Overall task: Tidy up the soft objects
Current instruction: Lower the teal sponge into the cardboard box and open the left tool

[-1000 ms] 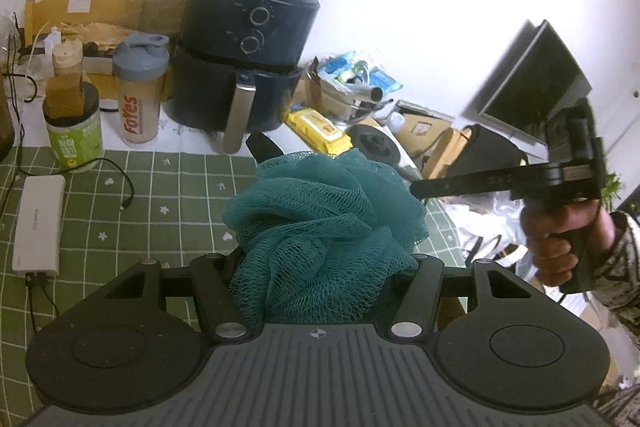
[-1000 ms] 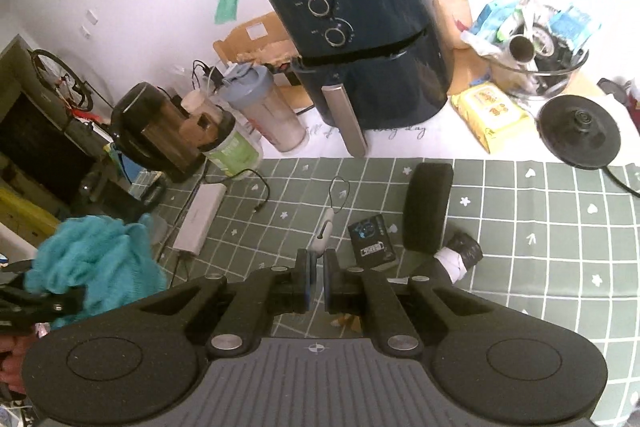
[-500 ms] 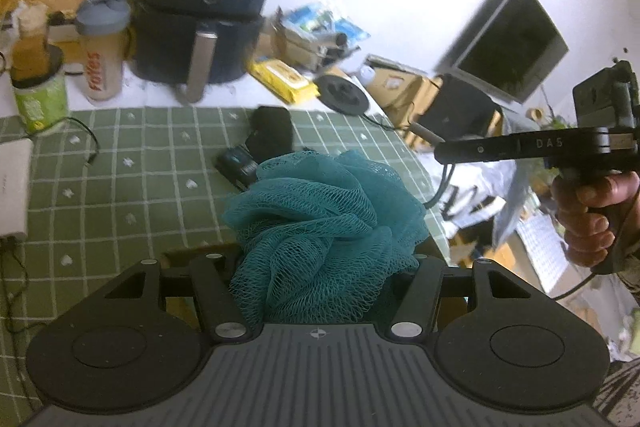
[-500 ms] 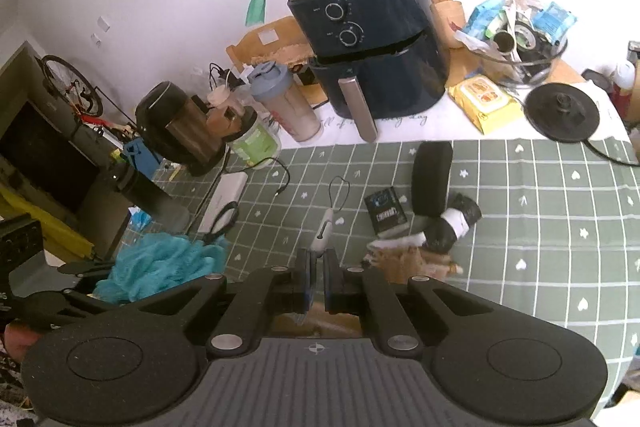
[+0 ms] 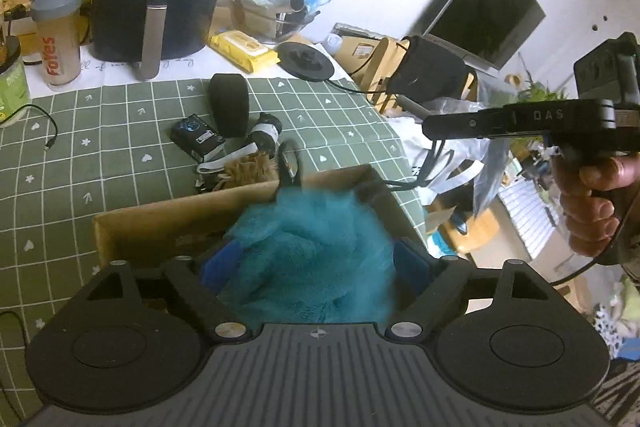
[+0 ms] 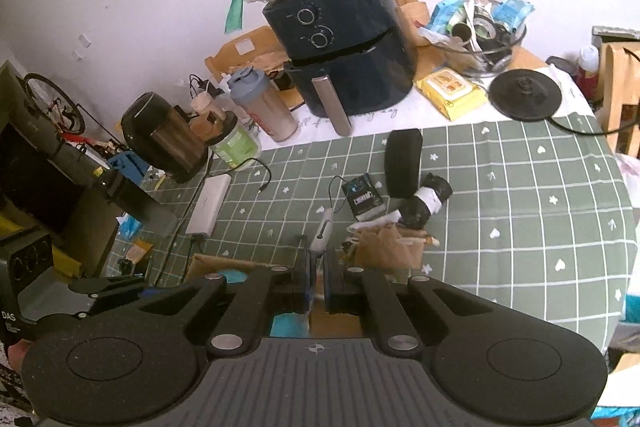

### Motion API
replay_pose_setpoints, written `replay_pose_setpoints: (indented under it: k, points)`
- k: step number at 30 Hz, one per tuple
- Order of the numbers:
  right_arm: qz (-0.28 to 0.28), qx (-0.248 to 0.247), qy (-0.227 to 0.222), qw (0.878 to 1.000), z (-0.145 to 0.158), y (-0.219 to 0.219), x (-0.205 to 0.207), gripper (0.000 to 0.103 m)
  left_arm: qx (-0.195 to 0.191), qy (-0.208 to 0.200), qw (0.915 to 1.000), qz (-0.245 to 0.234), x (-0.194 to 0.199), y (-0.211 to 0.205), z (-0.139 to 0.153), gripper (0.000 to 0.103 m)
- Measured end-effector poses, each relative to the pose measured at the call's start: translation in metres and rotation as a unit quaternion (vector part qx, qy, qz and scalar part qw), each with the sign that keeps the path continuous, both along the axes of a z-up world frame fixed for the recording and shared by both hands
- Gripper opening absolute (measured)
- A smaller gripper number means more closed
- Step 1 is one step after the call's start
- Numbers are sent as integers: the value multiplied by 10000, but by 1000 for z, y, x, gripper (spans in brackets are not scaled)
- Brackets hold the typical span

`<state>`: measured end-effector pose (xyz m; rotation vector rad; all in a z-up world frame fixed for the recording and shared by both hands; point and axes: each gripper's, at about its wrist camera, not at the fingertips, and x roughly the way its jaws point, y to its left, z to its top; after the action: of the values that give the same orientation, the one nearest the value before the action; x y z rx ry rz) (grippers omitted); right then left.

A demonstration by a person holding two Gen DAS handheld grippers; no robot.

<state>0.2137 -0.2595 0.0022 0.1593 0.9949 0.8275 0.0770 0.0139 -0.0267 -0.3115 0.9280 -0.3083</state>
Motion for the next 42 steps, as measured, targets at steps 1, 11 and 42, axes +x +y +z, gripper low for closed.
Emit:
replay_pose_setpoints:
  k: [1, 11, 42]
  points:
    - [-14, -10, 11, 10000, -1, -1, -2, 9, 20, 3, 10000, 21, -2, 1, 0, 84]
    - [-1, -55, 101, 9999, -6, -2, -21, 9, 454, 51, 9984, 326, -19, 13, 3, 84]
    - [565, -1357, 327, 9886, -34, 34, -45, 86, 527, 541, 9891, 1263, -51, 51, -7, 84]
